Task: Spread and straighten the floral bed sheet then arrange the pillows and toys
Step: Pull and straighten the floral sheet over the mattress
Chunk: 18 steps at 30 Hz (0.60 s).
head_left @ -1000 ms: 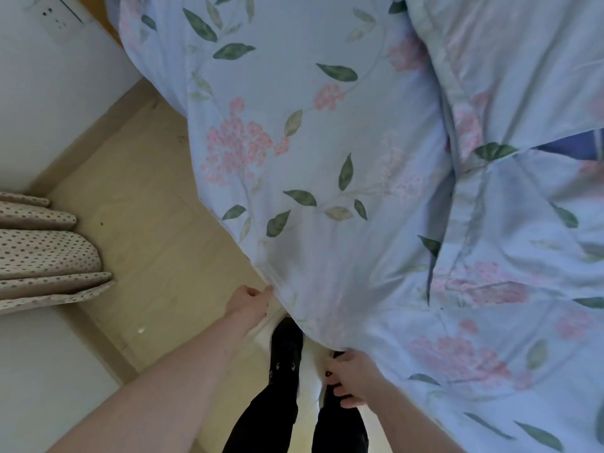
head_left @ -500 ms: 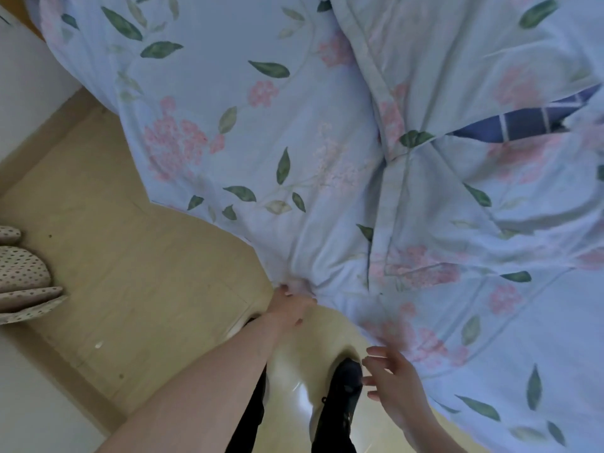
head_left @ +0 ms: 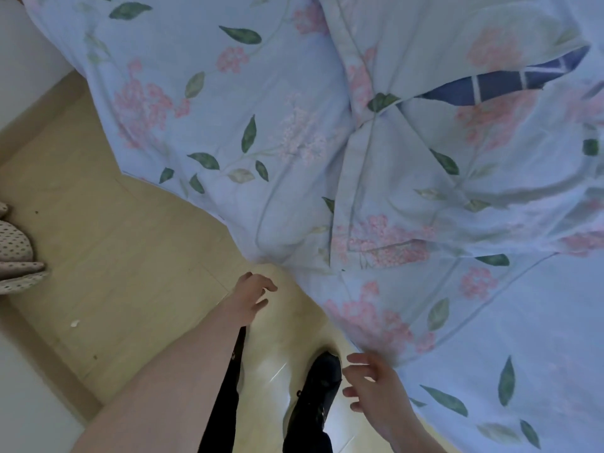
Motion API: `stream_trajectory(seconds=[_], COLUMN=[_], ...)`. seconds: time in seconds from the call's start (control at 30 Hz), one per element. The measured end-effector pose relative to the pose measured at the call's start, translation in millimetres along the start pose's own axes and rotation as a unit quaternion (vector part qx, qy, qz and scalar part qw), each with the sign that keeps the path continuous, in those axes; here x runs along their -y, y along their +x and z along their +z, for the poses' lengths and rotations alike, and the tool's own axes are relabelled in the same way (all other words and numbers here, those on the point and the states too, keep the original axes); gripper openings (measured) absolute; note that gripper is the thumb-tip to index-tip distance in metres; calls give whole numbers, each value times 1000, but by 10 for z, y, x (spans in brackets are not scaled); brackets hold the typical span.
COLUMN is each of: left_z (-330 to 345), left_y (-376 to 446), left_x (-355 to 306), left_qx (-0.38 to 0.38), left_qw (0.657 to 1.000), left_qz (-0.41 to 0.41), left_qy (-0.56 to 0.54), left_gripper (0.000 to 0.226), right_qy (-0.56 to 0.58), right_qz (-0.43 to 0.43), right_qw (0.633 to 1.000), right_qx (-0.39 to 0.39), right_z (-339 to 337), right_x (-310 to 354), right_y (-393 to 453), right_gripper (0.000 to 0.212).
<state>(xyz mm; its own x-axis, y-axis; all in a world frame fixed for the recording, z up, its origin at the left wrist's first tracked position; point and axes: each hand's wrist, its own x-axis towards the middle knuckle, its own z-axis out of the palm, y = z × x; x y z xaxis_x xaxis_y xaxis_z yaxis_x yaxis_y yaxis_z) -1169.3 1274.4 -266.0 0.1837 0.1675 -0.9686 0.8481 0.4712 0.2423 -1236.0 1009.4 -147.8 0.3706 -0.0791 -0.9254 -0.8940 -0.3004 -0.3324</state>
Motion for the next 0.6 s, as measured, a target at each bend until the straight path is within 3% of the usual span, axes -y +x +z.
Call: stream_trajectory(seconds=[0.13,0.27,0.47,0.6], left_z=[292,291,-132,-174], left_y=[244,113,-797,-1381], left_x=[-16,-74,513,1031], left_qx=[51,33,99,163], left_qw=[995,988,992,986], left_qz=[59,105,38,5], left_qy=[-64,-104,-64,32], left_gripper=[31,50,54,54], right_qy=[-28,-57,-95,-234], right_qz=[-20,-28,-40,-164], right_qw=[999,997,994,958], right_qx=[17,39,46,20], right_z=[-99,-182,-266,-225], right_x=[-123,-202,-322,-444], right_y=[268,297,-61,-377], right_gripper=[15,16,17,33])
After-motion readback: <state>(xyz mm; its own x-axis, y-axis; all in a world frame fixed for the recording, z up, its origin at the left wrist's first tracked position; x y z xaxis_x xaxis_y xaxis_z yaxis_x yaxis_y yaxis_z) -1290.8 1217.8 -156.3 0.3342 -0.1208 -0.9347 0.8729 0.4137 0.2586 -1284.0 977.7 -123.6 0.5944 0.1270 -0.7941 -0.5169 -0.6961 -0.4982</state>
